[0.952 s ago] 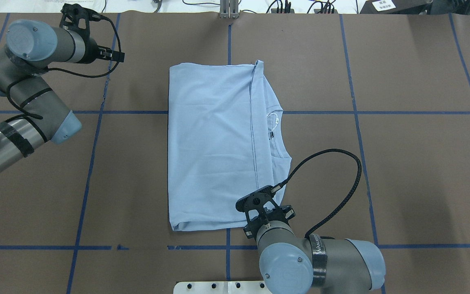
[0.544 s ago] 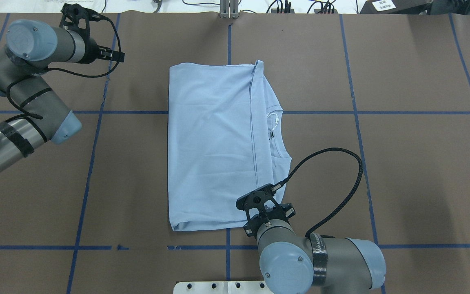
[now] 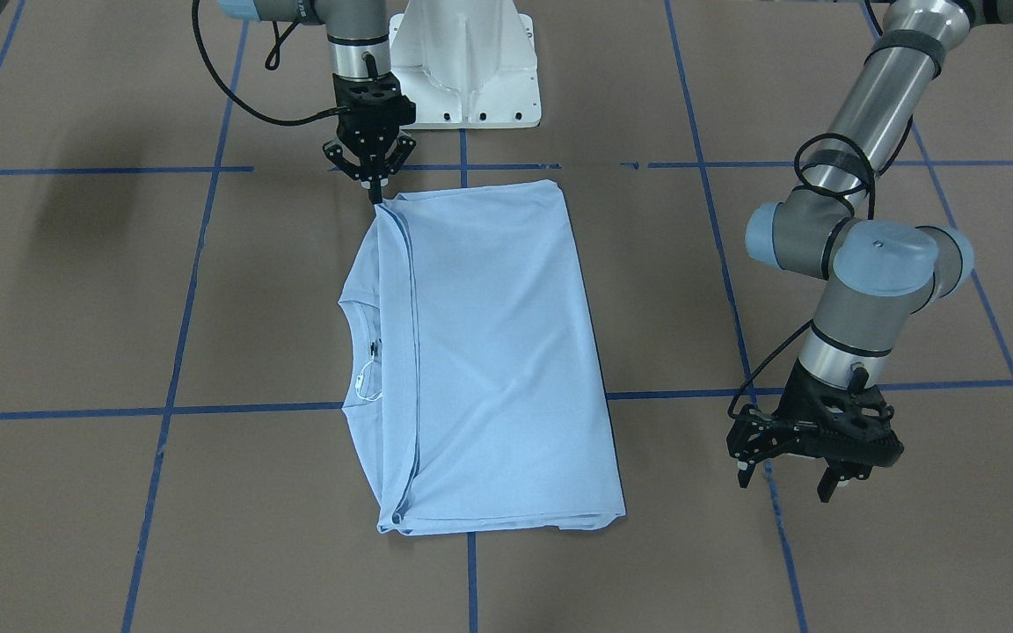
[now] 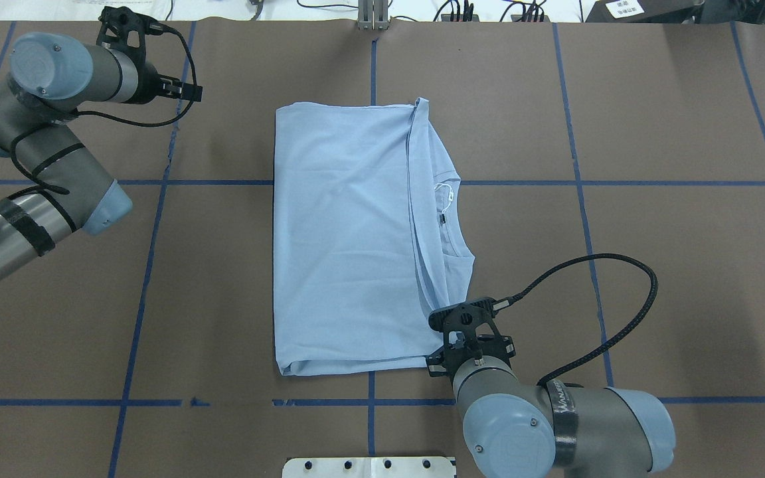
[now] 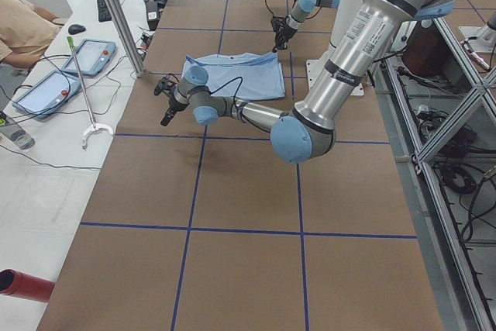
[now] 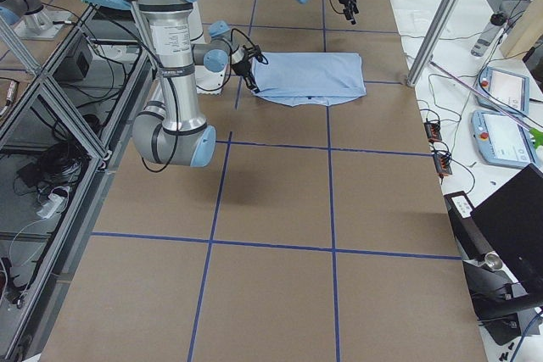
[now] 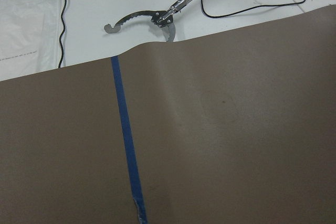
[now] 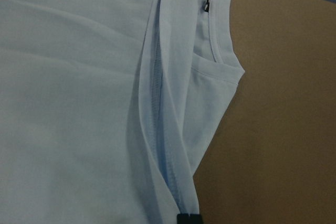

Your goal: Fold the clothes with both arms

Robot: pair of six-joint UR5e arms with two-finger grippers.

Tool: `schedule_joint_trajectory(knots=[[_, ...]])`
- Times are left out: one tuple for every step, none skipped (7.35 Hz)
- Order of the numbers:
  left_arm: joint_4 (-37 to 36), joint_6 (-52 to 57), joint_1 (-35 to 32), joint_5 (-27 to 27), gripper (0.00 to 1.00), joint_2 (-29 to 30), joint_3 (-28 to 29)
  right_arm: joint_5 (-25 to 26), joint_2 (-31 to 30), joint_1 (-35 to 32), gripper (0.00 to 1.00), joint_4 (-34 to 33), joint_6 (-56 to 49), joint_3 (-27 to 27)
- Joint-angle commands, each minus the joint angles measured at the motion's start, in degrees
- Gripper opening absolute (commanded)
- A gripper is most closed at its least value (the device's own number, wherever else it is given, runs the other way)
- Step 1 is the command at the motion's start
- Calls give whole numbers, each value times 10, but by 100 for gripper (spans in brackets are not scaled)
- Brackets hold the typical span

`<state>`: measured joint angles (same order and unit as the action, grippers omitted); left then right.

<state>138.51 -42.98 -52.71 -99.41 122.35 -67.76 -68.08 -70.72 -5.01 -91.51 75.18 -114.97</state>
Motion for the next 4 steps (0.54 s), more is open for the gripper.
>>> schedule_joint_trajectory(knots=[[2,0,1,0,100,-4,-3,9,-9,29,0,-1,99,-3],[13,0,1,0,100,-10,-3,15,-10,33,0,-1,103,-2],[16,-1,1,0,100,-11,-3,16,-10,34,23,0,104,0],[16,0,1,0,100,-11,-3,15,-6,34,99,4,102,-3]])
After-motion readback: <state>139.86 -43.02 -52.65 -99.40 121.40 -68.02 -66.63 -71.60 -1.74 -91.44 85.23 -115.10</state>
